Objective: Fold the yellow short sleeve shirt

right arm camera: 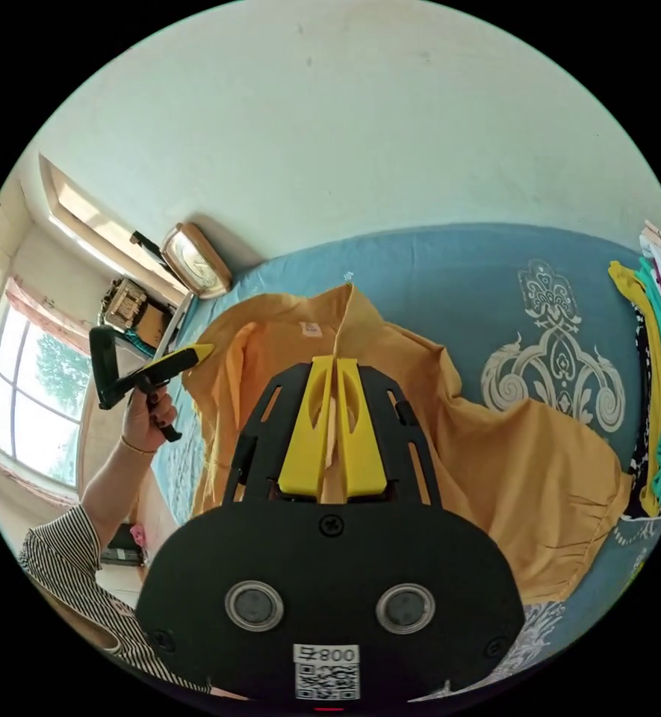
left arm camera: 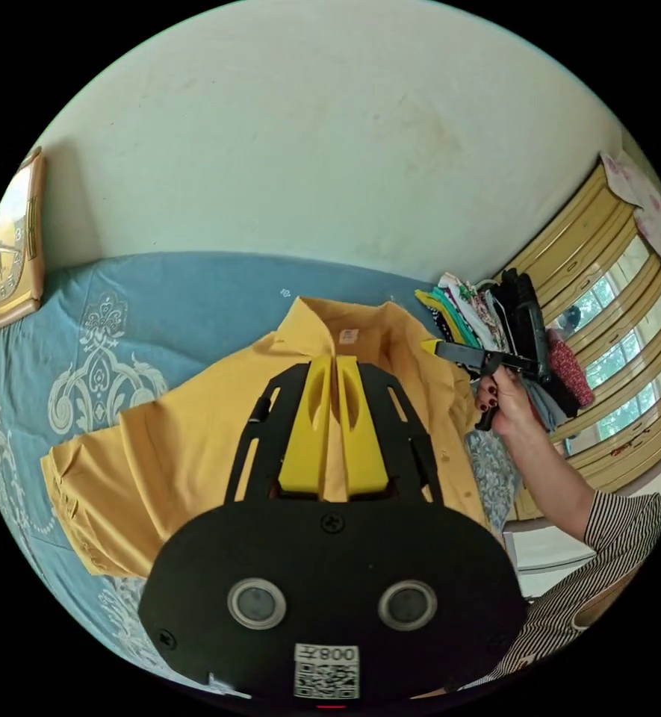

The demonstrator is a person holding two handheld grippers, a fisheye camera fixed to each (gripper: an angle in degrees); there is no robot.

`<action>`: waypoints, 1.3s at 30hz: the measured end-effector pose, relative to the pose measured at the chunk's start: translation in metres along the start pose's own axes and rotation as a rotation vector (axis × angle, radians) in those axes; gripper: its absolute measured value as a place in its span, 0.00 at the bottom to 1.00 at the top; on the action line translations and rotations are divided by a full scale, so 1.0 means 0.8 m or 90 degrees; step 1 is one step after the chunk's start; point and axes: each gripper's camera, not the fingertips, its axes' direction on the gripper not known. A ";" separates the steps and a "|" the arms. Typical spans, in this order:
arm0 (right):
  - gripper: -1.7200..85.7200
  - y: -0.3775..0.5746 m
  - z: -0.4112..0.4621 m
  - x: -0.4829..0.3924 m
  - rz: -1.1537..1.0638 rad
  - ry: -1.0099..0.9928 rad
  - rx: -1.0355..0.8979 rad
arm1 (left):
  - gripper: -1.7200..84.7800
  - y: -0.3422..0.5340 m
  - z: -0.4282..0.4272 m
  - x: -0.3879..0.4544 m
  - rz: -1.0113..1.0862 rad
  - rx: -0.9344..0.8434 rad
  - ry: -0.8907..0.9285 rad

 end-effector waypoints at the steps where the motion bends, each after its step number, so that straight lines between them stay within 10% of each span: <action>1: 0.02 -0.015 -0.003 0.005 0.003 -0.020 0.013 | 0.03 -0.014 0.009 -0.006 -0.008 0.008 0.010; 14: 0.03 -0.063 0.151 0.091 0.017 -0.066 -0.116 | 0.06 -0.023 0.157 -0.101 -0.059 -0.124 0.041; 21: 0.04 0.002 0.018 0.184 -0.019 0.030 -0.021 | 0.08 0.063 0.080 -0.162 -0.042 -0.060 0.052; 28: 0.09 0.119 -0.097 0.376 0.124 0.258 -0.055 | 0.12 0.180 -0.033 -0.271 -0.179 -0.014 -0.170; 39: 0.11 0.281 -0.169 0.497 0.303 0.247 0.030 | 0.13 0.311 -0.063 -0.385 -0.439 0.061 -0.143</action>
